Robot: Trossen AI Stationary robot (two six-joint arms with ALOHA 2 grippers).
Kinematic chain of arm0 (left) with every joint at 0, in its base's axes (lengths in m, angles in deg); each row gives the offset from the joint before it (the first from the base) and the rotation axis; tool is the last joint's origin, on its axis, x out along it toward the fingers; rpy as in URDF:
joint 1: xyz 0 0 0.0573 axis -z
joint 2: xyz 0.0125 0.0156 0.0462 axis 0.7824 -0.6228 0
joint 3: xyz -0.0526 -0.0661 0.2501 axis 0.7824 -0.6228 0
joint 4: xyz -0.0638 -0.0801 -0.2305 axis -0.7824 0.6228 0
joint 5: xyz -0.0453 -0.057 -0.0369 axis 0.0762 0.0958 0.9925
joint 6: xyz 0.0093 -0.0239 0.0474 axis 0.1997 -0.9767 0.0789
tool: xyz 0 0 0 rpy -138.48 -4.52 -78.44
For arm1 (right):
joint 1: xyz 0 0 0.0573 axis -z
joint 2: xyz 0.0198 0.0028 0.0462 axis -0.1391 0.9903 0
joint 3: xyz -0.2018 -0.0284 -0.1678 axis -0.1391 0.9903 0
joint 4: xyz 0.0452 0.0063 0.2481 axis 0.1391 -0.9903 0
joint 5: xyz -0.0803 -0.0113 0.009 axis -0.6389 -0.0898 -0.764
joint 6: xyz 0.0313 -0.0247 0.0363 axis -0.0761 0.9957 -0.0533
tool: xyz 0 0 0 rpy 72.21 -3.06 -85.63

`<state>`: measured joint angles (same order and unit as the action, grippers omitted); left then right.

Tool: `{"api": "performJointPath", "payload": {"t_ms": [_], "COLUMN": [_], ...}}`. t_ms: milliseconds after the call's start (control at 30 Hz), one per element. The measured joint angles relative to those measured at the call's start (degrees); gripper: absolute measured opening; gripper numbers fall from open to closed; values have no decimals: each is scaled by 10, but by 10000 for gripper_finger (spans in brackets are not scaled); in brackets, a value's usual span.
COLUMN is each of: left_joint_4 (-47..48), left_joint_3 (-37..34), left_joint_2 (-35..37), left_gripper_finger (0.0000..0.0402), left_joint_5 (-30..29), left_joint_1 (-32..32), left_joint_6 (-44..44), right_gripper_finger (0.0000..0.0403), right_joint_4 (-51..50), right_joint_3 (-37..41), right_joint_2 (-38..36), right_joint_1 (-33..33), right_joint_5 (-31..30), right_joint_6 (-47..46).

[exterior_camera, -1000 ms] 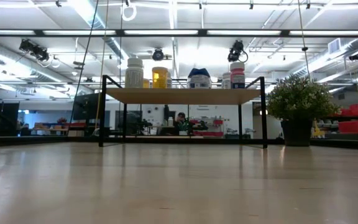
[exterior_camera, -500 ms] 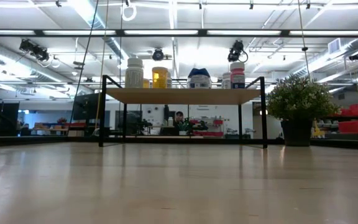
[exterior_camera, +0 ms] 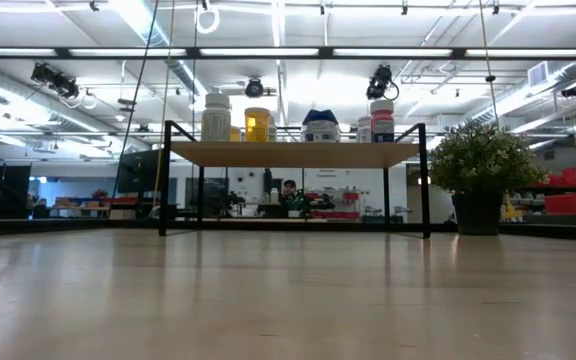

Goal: Pick and place medicine bottles onto shelf by color
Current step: Put the yellow pill bottle on the shelf

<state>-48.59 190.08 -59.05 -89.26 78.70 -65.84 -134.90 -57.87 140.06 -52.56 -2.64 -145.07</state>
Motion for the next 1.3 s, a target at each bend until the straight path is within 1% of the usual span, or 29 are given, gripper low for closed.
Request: {"api": "performJointPath", "payload": {"t_ms": [167, 267, 367, 500, 633, 700, 867, 1067, 1300], "left_joint_4": [0, 0, 1, 2, 4, 5, 6, 8, 17], "left_joint_3": [0, 0, 0, 0, 0, 0, 0, 12, 13], "left_joint_2": [0, 0, 0, 0, 0, 0, 0, 0, 25], "left_gripper_finger": [232, 232, 228, 224, 226, 228, 227, 237, 237], "left_joint_5": [0, 0, -2, -13, -15, -15, -15, -18, -14], "left_joint_1": [2, 5, 9, 14, 16, 16, 17, 21, 29], "left_joint_6": [1, 1, 9, 29, 29, 29, 34, 65, 80], "right_gripper_finger": [293, 285, 266, 232, 198, 189, 195, 198, 198], "right_joint_4": [0, 0, 0, 0, 0, 0, 0, 0, -1], "right_joint_3": [0, 0, 0, 0, 0, 0, 0, 0, 0], "right_joint_2": [0, 0, 0, 0, 0, 0, 0, 0, 1], "right_joint_1": [0, 0, 0, -2, -5, -8, -8, -8, -9], "right_joint_5": [6, 6, 7, 8, 10, 10, 10, -1, 8], "right_joint_6": [1, 9, 11, 14, 18, 18, 19, 21, 18]}}
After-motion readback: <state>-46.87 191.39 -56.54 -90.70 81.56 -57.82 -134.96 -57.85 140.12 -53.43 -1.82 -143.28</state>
